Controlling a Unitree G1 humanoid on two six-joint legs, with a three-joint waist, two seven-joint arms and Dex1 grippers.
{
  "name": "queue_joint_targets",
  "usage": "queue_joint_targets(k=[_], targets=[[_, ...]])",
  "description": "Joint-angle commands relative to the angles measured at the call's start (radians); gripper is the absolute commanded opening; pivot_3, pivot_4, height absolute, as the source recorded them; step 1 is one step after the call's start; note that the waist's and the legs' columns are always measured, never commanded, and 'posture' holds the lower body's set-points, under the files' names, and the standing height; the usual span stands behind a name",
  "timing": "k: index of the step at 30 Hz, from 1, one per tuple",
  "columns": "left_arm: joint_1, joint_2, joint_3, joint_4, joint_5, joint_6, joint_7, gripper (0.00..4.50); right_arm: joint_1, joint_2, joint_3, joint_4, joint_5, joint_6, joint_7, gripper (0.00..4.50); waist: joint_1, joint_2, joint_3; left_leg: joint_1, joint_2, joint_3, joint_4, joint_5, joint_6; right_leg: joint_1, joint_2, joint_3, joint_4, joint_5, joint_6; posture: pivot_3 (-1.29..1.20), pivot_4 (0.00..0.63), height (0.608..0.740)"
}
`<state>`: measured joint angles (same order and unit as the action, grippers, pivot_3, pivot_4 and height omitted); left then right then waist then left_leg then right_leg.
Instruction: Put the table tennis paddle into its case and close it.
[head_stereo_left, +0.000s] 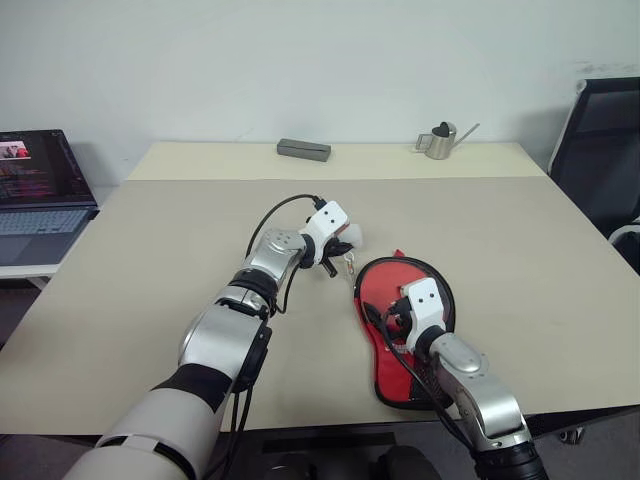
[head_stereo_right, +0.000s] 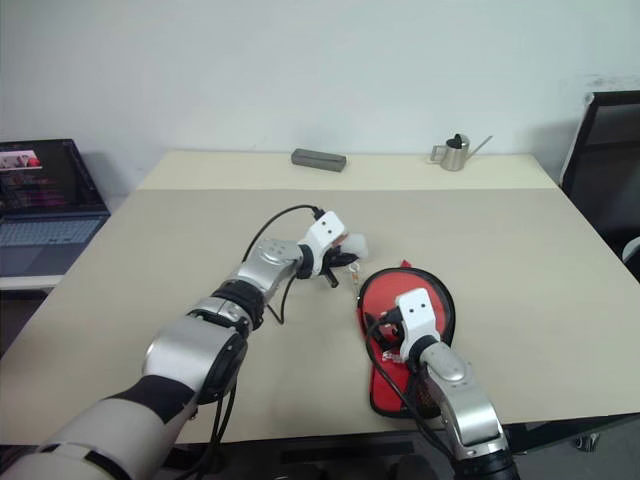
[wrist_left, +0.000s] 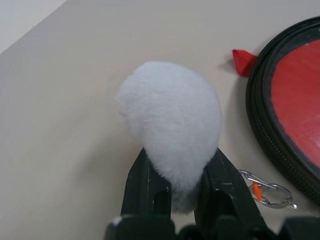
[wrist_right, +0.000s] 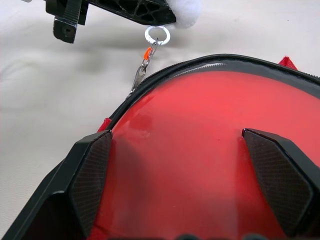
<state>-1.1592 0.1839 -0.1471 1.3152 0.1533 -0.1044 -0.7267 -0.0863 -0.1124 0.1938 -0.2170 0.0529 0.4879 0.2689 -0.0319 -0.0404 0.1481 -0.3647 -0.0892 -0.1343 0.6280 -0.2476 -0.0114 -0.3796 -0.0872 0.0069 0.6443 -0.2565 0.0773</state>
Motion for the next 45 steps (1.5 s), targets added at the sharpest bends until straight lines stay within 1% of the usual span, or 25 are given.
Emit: queue_joint_targets(k=[1,7,15,20,29,35,39,45], targets=[[-0.044,0.011,0.018,-0.002,0.009,-0.028,0.024,0.27,0.090,0.008,0.063,0.081,-0.010,0.093,-0.004,4.50,0.000,0.000,0.000,0.000,0.000,0.000,0.000,-0.001,0.000,0.000,0.000,0.000,0.000,-0.001,0.000,0.00,0.150,0.740],[-0.069,0.004,0.006,0.016,0.043,-0.037,0.068,0.27,0.115,0.020,0.072,0.058,-0.014,0.099,-0.023,4.50,0.001,0.000,0.000,0.000,0.000,0.000,0.000,-0.003,0.000,0.000,0.000,-0.001,0.000,-0.003,-0.001,0.00,0.150,0.740],[-0.112,-0.024,0.001,0.036,0.099,-0.045,0.152,0.27,0.152,0.028,0.051,0.020,-0.018,0.108,-0.050,4.50,0.004,-0.001,0.000,0.000,0.000,-0.001,0.000,-0.006,0.000,0.000,0.000,-0.001,0.000,-0.006,0.002,0.00,0.150,0.740],[-0.135,-0.055,-0.004,0.045,0.131,-0.051,0.195,0.27,0.178,0.031,0.054,-0.006,-0.022,0.116,-0.063,4.50,0.005,-0.001,0.000,0.000,0.000,-0.001,0.000,-0.009,-0.001,0.000,0.000,-0.001,0.000,-0.010,0.004,0.00,0.150,0.740],[-0.166,-0.111,-0.004,0.058,0.187,-0.041,0.275,0.27,0.239,0.019,0.040,-0.094,-0.031,0.153,-0.091,4.50,0.010,-0.001,0.000,-0.001,-0.001,-0.001,0.001,-0.014,-0.003,0.000,-0.001,0.000,0.000,-0.014,0.001,0.00,0.150,0.740],[-0.194,-0.150,-0.006,0.063,0.217,-0.034,0.341,0.27,0.292,0.021,0.053,-0.154,-0.035,0.175,-0.116,4.50,0.031,-0.001,-0.001,-0.001,-0.002,-0.001,0.001,-0.018,-0.003,-0.001,-0.001,0.000,0.000,-0.015,0.002,0.00,0.150,0.740],[-0.213,-0.172,-0.001,0.066,0.230,-0.030,0.378,0.27,0.320,0.021,0.064,-0.185,-0.036,0.186,-0.130,4.50,0.034,-0.001,-0.001,-0.002,-0.002,-0.001,0.002,-0.020,-0.002,-0.001,-0.002,0.000,0.000,-0.018,0.004,0.00,0.150,0.740],[-0.224,-0.203,-0.013,0.068,0.254,-0.028,0.383,0.27,0.342,0.023,0.077,-0.206,-0.036,0.194,-0.143,4.50,0.032,-0.001,-0.001,-0.002,-0.002,0.001,0.002,-0.021,-0.002,-0.001,-0.002,0.001,0.000,-0.020,0.004,0.00,0.150,0.740]])
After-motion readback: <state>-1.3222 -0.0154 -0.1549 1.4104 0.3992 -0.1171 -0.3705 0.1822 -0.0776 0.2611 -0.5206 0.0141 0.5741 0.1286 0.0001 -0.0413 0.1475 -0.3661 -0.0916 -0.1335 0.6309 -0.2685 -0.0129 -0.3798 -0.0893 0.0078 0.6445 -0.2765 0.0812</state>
